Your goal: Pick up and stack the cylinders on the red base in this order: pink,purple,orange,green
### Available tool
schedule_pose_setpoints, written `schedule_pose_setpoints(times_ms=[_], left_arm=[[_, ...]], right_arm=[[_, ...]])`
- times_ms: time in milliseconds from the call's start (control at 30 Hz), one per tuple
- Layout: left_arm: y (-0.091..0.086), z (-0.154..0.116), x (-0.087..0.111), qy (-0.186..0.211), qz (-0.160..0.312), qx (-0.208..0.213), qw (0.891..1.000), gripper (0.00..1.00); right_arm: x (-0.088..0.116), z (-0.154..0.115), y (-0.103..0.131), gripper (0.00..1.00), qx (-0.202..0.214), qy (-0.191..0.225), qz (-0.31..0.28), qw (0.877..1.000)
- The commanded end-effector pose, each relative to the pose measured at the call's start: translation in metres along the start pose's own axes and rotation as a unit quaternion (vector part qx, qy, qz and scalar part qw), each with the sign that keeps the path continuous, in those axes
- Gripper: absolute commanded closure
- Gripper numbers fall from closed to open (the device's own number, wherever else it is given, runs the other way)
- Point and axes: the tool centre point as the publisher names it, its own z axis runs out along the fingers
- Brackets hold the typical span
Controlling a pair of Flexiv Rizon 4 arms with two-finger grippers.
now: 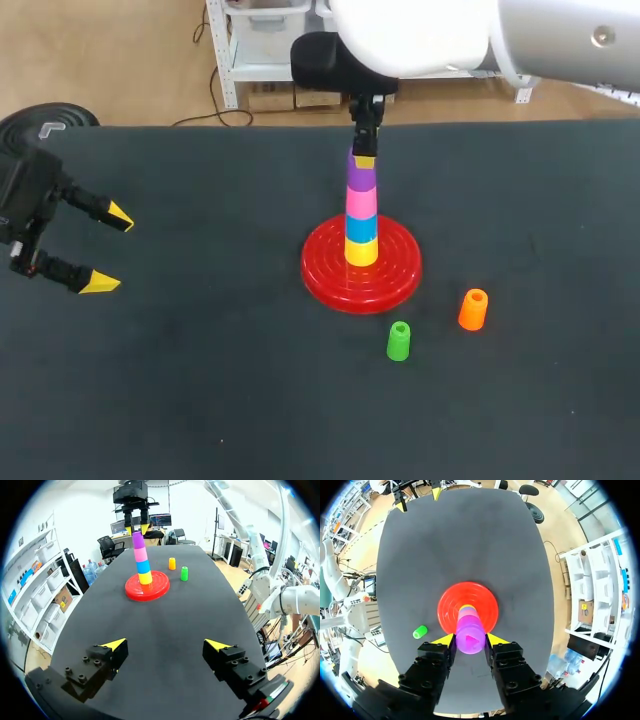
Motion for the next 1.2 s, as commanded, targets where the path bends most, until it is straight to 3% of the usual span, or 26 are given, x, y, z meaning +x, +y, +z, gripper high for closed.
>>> schedule_pose_setpoints(times_ms=[33, 367, 533, 733, 1033, 1200], left_arm=[[0.0, 0.0, 0.001, -0.001, 0.001, -0.001, 1.0, 0.0], [0.0, 0.0, 0.001, -0.001, 0.001, -0.001, 1.0, 0.0], [0.0, 0.0, 0.001, -0.001, 0.001, -0.001, 1.0, 0.0], [0.0, 0.0, 0.001, -0.001, 0.001, -0.001, 1.0, 0.0], [0.0, 0.0, 0.001, -0.001, 0.001, -0.001, 1.0, 0.0], [0.0, 0.0, 0.001, -0.001, 0.001, -0.001, 1.0, 0.0]], right_arm=[[0.003, 0.002, 0.004, 0.0, 0.009, -0.007, 0.002, 1.0], [0.0, -0.003, 0.006, 0.0, 0.031, -0.019, 0.006, 0.999], [0.014, -0.025, 0.015, 0.0, 0.072, -0.024, 0.024, 0.997], [0.037, -0.037, 0.039, 0.0, 0.094, -0.02, 0.055, 0.994], [0.078, -0.005, 0.084, 0.0, 0.069, -0.017, 0.11, 0.991], [0.088, 0.024, 0.106, 0.0, 0.039, -0.015, 0.131, 0.991]])
